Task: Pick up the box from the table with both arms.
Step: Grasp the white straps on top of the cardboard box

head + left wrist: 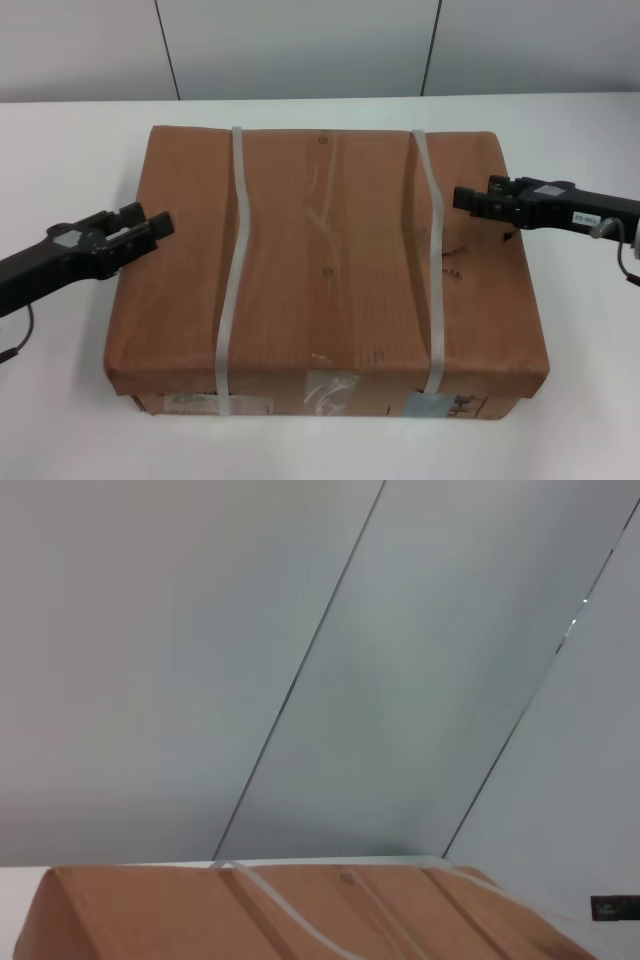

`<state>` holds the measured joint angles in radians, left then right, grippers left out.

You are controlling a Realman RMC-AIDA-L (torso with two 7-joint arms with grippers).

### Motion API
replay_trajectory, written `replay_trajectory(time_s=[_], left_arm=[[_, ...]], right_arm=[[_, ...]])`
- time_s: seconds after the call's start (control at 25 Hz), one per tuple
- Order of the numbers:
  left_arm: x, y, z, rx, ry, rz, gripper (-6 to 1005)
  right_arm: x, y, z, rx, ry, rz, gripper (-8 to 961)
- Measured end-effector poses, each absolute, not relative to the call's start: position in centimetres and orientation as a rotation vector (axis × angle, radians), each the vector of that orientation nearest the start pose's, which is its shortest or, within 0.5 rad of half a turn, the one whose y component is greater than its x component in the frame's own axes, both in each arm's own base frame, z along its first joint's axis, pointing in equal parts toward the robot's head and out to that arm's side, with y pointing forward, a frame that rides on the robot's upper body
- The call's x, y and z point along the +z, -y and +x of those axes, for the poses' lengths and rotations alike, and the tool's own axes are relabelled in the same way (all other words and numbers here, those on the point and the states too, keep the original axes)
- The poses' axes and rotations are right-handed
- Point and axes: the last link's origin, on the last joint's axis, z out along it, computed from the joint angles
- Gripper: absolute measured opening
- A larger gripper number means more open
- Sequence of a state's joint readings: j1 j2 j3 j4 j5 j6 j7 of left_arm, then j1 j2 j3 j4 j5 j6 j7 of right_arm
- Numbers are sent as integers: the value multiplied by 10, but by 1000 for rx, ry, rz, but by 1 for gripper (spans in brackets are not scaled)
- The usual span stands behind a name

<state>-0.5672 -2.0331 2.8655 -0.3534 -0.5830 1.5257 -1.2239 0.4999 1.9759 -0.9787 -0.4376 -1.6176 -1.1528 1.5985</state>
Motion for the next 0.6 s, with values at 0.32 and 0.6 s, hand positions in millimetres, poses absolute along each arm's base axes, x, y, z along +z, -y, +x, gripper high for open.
replay_trajectory(time_s=[0.32, 0.6], left_arm=[[-7, -319, -318, -877, 1007, -2308, 590], [-20, -322, -317, -829, 1040, -2334, 589]], right_arm=[[-18, -360, 303, 647, -1221, -2340, 813], [-39, -359, 296, 599, -1251, -2370, 804]])
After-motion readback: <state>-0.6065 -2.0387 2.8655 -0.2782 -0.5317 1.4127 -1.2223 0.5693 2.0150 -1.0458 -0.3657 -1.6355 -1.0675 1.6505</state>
